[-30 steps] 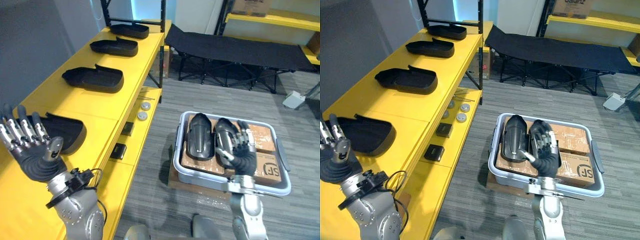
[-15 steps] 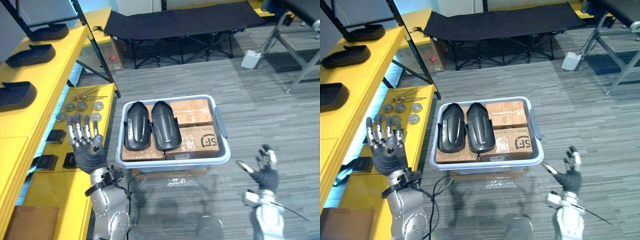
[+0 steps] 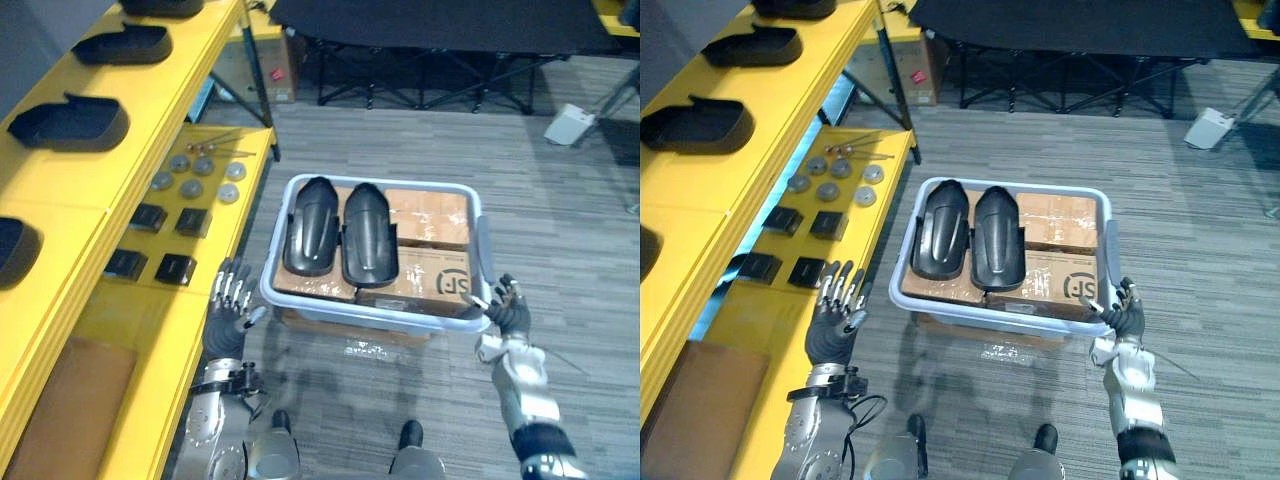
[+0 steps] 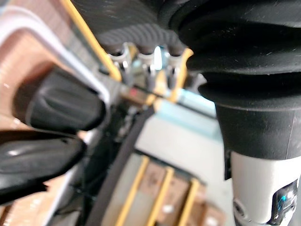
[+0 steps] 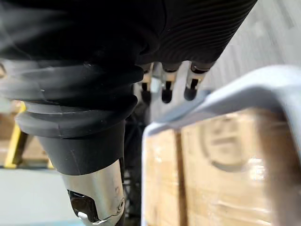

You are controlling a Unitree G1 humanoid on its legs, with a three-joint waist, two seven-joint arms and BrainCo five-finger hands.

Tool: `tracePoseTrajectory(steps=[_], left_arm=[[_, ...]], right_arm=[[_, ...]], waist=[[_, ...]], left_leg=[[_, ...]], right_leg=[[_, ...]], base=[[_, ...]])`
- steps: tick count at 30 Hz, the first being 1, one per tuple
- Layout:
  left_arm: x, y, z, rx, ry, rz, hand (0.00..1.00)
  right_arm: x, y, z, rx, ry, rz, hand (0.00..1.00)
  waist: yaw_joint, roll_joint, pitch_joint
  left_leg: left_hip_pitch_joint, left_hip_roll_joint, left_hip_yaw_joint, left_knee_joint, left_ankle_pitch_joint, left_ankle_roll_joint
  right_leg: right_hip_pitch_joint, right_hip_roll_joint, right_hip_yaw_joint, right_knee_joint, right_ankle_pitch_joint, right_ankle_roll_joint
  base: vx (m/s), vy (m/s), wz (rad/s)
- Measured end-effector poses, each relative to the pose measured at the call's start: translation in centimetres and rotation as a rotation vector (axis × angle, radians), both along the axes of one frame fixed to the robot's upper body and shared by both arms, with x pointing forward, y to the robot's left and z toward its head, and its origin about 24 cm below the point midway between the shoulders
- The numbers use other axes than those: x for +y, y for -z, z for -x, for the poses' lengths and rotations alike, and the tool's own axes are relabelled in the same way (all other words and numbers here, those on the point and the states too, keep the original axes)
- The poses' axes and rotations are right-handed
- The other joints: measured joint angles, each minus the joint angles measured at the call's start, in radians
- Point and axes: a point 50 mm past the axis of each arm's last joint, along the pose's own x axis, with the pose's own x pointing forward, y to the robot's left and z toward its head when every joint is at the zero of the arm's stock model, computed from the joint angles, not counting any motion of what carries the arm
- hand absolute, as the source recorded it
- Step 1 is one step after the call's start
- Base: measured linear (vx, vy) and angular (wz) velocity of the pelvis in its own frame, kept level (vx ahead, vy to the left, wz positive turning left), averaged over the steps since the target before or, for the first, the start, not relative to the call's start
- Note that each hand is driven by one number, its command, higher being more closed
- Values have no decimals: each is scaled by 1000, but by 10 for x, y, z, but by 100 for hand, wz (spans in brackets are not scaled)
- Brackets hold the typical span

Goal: Walk over and take plastic housings, then place them on the shelf

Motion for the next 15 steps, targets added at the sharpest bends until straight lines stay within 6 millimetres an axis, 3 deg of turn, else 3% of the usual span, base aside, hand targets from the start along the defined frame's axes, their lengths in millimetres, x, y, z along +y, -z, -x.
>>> tracePoseTrajectory(steps=[1, 3, 5, 8, 10, 14, 15], left_arm=[[-1, 3, -3, 14, 7, -3, 0], [-2, 12, -8, 53, 3, -23, 0], [0, 38, -9, 168, -17, -103, 0], [8, 76, -1, 337, -32, -169, 0], [13, 90, 4, 403, -33, -181, 0], [13, 101, 12, 455, -24, -125, 0], [9, 106, 13, 468, 4, -101, 0]], right_arm=[[-7, -16, -11, -38, 21, -3, 0], [-14, -37, -24, -76, 35, 10, 0], [-17, -59, -37, -97, 26, 52, 0], [-13, -77, -52, -107, 15, 75, 0], [-16, -90, -59, -100, 27, 75, 0], [-33, -111, -62, -69, 72, 97, 0], [-38, -127, -65, -55, 80, 164, 0]], waist=[[18, 0, 17], [25, 0, 46], [55, -2, 72], [77, -2, 77], [94, 3, 97], [124, 15, 121], [125, 32, 138]], left_leg=[[-27, -2, -15, 8, 7, 2], [-51, -8, -28, 11, 20, 6], [-68, -10, -45, 21, 21, 7], [-95, -14, -59, 24, 27, 10], [-98, -16, -70, 24, 29, 10], [-128, -22, -80, 32, 32, 14], [-154, -27, -97, 50, 32, 15]], right_leg=[[-17, 1, -5, -1, 9, -1], [-22, 0, -22, -5, 19, -3], [-27, 0, -31, -4, 21, -2], [-39, -1, -50, -4, 22, -2], [-39, -2, -56, -2, 21, -2], [-61, -8, -72, 15, 21, -2], [-76, -12, -79, 26, 21, -2]], base=[[-124, 27, 22], [-75, 23, 23], [-70, 29, 18], [-8, 14, 18], [-8, 8, 13], [-28, 27, 11], [-29, 37, 14]])
